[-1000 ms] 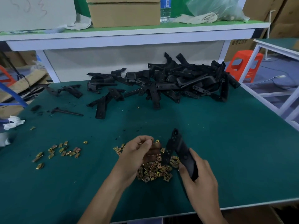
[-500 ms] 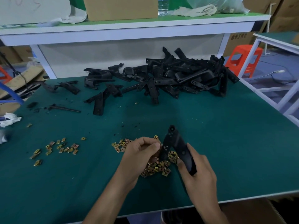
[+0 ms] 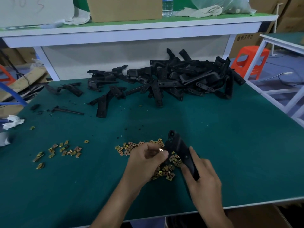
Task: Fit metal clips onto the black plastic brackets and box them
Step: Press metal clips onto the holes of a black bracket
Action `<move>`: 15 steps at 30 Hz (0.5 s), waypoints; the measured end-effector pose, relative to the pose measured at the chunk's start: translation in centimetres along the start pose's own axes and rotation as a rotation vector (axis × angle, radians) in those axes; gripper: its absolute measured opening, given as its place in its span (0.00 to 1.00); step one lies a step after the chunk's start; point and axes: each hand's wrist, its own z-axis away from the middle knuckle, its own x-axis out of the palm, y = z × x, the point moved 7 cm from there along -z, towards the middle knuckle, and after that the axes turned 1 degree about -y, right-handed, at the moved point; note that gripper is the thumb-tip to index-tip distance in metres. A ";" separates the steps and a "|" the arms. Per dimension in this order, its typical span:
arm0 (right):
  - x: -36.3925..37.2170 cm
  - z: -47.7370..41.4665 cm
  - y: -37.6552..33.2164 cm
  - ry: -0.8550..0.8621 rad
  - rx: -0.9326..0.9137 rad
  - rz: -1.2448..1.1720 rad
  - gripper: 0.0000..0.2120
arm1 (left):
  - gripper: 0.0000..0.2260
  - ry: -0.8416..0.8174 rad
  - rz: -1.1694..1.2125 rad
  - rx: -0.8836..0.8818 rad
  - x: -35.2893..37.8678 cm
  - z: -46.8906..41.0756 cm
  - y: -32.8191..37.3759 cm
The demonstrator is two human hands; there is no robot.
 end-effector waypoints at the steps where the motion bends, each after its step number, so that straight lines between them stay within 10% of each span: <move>1: -0.1 0.0 -0.1 0.017 -0.009 0.007 0.32 | 0.12 0.023 -0.068 0.007 0.1 0.2 -0.1; 15: -0.7 0.3 -0.3 0.067 0.044 0.012 0.29 | 0.08 0.251 -0.126 0.110 1.5 0.8 -0.8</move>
